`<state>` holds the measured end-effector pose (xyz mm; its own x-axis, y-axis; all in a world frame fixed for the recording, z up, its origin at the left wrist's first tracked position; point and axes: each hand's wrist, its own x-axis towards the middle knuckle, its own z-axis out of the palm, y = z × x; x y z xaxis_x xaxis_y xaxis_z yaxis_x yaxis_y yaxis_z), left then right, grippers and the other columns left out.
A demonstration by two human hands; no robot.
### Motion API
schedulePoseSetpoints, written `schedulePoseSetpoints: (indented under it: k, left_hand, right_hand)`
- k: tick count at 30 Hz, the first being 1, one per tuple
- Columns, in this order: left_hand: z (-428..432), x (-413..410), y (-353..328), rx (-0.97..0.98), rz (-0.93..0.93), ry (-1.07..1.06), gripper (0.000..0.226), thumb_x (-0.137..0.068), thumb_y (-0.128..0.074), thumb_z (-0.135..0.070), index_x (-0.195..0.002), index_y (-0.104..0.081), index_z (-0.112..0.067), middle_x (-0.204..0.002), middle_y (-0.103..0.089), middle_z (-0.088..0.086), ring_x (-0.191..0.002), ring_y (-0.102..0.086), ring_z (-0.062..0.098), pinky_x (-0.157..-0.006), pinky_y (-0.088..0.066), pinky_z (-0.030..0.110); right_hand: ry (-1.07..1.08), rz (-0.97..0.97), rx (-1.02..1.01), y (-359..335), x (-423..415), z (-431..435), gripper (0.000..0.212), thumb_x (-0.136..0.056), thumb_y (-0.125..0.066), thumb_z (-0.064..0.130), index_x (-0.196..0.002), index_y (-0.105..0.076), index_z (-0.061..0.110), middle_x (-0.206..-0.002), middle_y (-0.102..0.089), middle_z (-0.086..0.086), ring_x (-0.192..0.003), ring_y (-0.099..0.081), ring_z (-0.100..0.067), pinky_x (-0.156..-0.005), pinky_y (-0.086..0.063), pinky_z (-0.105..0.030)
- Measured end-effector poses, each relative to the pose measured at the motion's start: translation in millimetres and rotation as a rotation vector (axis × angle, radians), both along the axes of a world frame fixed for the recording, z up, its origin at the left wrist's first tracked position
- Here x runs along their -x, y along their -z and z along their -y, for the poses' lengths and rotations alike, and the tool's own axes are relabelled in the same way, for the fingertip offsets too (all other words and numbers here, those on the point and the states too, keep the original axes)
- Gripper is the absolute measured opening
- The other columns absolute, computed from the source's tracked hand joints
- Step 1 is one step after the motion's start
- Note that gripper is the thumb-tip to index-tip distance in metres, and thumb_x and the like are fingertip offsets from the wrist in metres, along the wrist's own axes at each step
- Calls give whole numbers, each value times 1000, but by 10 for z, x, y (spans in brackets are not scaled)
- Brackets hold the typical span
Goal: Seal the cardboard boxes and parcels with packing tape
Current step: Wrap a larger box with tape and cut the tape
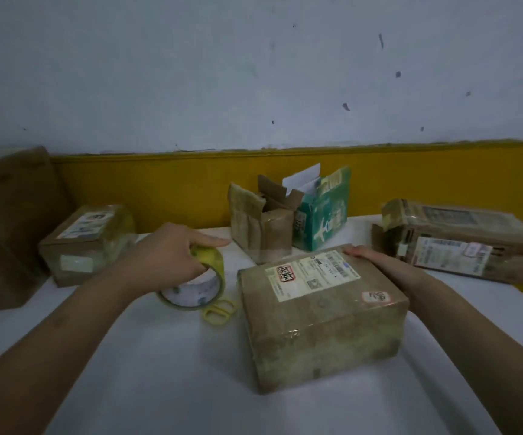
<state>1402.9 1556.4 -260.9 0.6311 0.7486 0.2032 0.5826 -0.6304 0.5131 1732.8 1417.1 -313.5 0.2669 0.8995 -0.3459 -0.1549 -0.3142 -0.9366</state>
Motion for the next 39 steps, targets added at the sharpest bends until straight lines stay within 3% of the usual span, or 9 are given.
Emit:
schedulePoseSetpoints:
  k: [3, 9, 12, 15, 17, 21, 27, 34, 39]
  left_hand:
    - [-14, 97, 192, -110, -247, -1, 58, -86, -63, -13, -122, -55, -59, -138, -59, -6, -101, -65, 21, -80, -52, 33]
    - [-33, 49, 662, -180, -384, 33, 60, -81, -44, -44, -140, -38, -54, -129, -60, -1, -119, -54, 17, -82, -36, 22]
    - [6, 23, 801, -197, -360, 25, 64, -77, -34, -48, -141, -39, -53, -120, -63, -3, -111, -56, 15, -80, -38, 22]
    - [-3, 13, 818, -215, -333, 30, 65, -76, -33, -45, -140, -41, -53, -108, -63, -3, -104, -59, 17, -82, -46, 31]
    - [36, -21, 794, -270, -372, 47, 61, -83, -41, -41, -142, -41, -51, -109, -63, -1, -106, -59, 20, -80, -46, 30]
    - [124, -118, 754, -384, -453, 42, 47, -91, -56, -34, -138, -51, -34, -118, -63, 0, -105, -60, 21, -73, -40, 27]
    - [17, 298, 782, 111, -201, 136, 86, -82, -70, -58, -154, -27, -39, -142, -42, -23, -127, -44, 2, -94, -36, 15]
    - [180, 445, 1269, 451, 350, 226, 44, -83, -79, -25, -123, -63, -28, -113, -71, -10, -104, -67, 7, -90, -57, 40]
    - [267, 420, 1335, 430, 327, 317, 68, -75, -84, -43, -133, -50, -35, -123, -65, -13, -112, -63, 5, -94, -56, 39]
  right_hand:
    - [13, -21, -10, 83, -19, 4, 32, -90, -60, 40, -111, -66, 16, -94, -75, -13, -74, -71, -25, -67, -58, -33]
    - [1, 46, 52, 112, -67, -26, 47, -87, -64, 47, -119, -66, 13, -112, -71, -18, -93, -68, -30, -95, -49, -44]
    - [-56, 539, 201, -74, -80, -112, 50, -87, -56, 60, -116, -68, 21, -109, -74, -4, -98, -68, -26, -99, -49, -46]
    - [-199, 1252, 294, -371, 37, -270, 51, -95, -50, 55, -139, -52, 29, -146, -50, 2, -131, -47, -26, -111, -36, -40]
    - [-198, 1489, 154, -492, 424, -424, 54, -100, -45, 47, -149, -39, 25, -153, -41, -4, -136, -43, -28, -109, -38, -42]
    - [-504, 1341, 48, -330, 1466, -750, 83, -85, -23, 83, -151, -32, 32, -154, -39, -2, -140, -38, -31, -115, -28, -50]
    - [-604, 1436, -6, -126, 1483, -739, 27, -95, -45, 47, -109, -60, 30, -111, -63, 4, -109, -54, -18, -103, -32, -47]
    - [-802, 1315, 34, -330, 1748, -1291, 24, -95, -58, 39, -107, -71, 23, -107, -68, 6, -99, -61, -13, -87, -51, -31]
    - [-1053, 1779, 218, 137, 2137, -1759, 32, -94, -63, 36, -81, -71, 8, -80, -67, -10, -64, -52, -19, -58, -39, -25]
